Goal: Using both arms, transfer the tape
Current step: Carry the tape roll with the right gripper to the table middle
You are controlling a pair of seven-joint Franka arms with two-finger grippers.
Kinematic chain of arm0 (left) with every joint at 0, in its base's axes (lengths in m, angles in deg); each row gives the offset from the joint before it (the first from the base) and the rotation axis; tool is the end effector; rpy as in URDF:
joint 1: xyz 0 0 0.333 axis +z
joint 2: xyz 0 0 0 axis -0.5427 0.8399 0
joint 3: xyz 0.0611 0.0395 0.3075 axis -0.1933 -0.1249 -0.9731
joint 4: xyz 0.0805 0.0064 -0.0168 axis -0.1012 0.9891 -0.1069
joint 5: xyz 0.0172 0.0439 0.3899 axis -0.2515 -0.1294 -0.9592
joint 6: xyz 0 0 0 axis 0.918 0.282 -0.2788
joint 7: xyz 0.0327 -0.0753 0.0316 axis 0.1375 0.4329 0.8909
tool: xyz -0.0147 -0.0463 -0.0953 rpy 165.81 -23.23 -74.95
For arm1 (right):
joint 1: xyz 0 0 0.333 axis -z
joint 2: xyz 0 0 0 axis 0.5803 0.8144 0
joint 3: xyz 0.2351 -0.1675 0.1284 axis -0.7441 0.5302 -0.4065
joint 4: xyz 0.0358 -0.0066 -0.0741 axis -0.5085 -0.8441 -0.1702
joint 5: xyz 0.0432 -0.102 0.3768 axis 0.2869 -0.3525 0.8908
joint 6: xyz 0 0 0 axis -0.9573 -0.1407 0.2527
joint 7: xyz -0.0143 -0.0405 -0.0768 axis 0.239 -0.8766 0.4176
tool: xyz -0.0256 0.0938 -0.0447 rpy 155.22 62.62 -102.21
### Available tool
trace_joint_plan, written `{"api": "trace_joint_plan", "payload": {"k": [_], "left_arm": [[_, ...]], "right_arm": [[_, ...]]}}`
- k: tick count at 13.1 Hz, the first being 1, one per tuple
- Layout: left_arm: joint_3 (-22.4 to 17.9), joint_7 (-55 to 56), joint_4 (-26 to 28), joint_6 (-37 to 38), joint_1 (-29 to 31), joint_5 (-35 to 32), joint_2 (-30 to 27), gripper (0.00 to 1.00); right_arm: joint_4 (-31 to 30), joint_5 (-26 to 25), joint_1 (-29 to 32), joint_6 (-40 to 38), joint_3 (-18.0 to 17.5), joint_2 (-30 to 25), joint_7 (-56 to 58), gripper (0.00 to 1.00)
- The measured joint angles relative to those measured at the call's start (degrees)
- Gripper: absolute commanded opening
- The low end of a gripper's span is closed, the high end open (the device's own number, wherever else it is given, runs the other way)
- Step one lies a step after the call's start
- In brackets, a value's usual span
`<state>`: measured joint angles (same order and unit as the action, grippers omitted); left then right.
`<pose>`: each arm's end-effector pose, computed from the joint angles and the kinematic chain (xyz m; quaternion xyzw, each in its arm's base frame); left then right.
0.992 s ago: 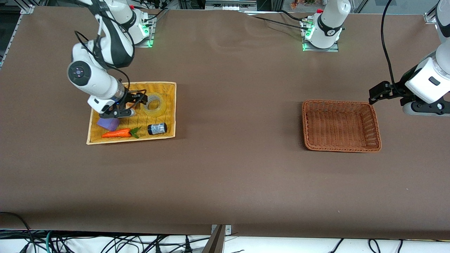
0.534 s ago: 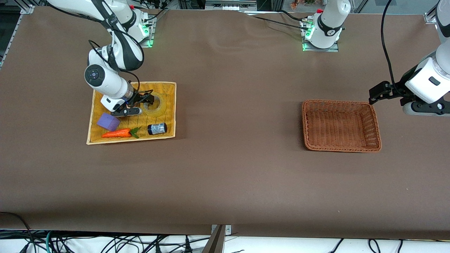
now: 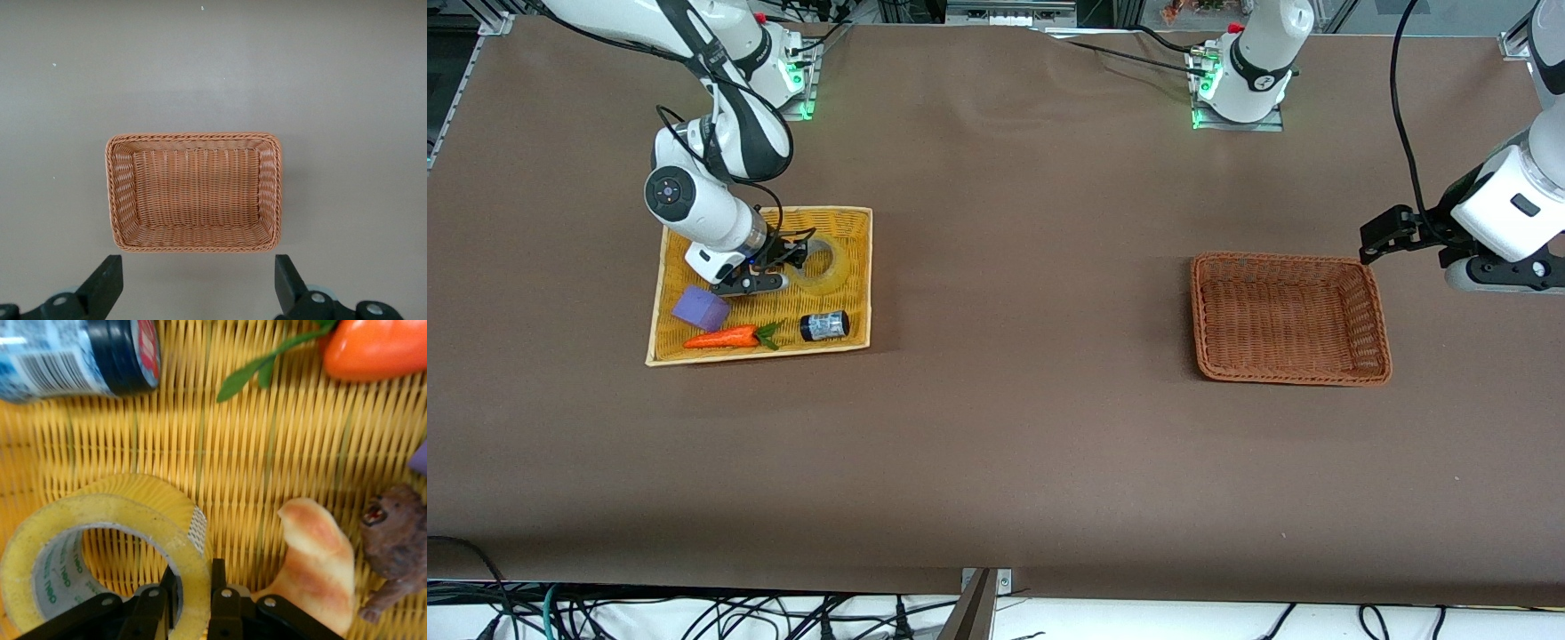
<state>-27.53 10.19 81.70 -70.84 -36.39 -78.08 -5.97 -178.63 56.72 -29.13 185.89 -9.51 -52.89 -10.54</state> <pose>0.5913 -0.0367 0.5909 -0.9996 0.0139 0.0221 0.0058 0.4689 0.1213 0.2142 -0.9961 -0.0541 0.0612 0.0335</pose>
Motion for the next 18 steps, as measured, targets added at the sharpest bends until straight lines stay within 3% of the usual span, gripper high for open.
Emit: {"api": "trace_joint_plan", "payload": {"k": [2,5,8,11,14,18], "left_arm": [[0.0,0.0,0.0,0.0,0.0,0.0,0.0,1.0],[0.0,0.0,0.0,0.0,0.0,0.0,0.0,1.0],[0.0,0.0,0.0,0.0,0.0,0.0,0.0,1.0],[0.0,0.0,0.0,0.1,0.0,0.0,0.0,1.0],[0.0,0.0,0.0,0.3,0.1,0.0,0.0,1.0],[0.0,0.0,0.1,3.4,-0.1,0.0,0.1,1.0]], "right_arm": [[4.4,-2.4,0.0,-7.9,0.0,-2.3,0.0,0.0],[19.0,-2.3,-1.4,-25.6,-1.3,-5.2,-1.8,0.0],[26.1,-0.7,-8.8,-28.5,-2.0,-2.4,-13.6,0.0],[32.4,-1.1,-20.4,-25.0,-2.2,6.6,-32.9,0.0],[40.9,-7.2,-29.9,-19.4,-2.0,18.8,-51.3,0.0],[52.6,-10.6,-39.5,-15.0,1.2,31.7,-64.2,0.0]]}}
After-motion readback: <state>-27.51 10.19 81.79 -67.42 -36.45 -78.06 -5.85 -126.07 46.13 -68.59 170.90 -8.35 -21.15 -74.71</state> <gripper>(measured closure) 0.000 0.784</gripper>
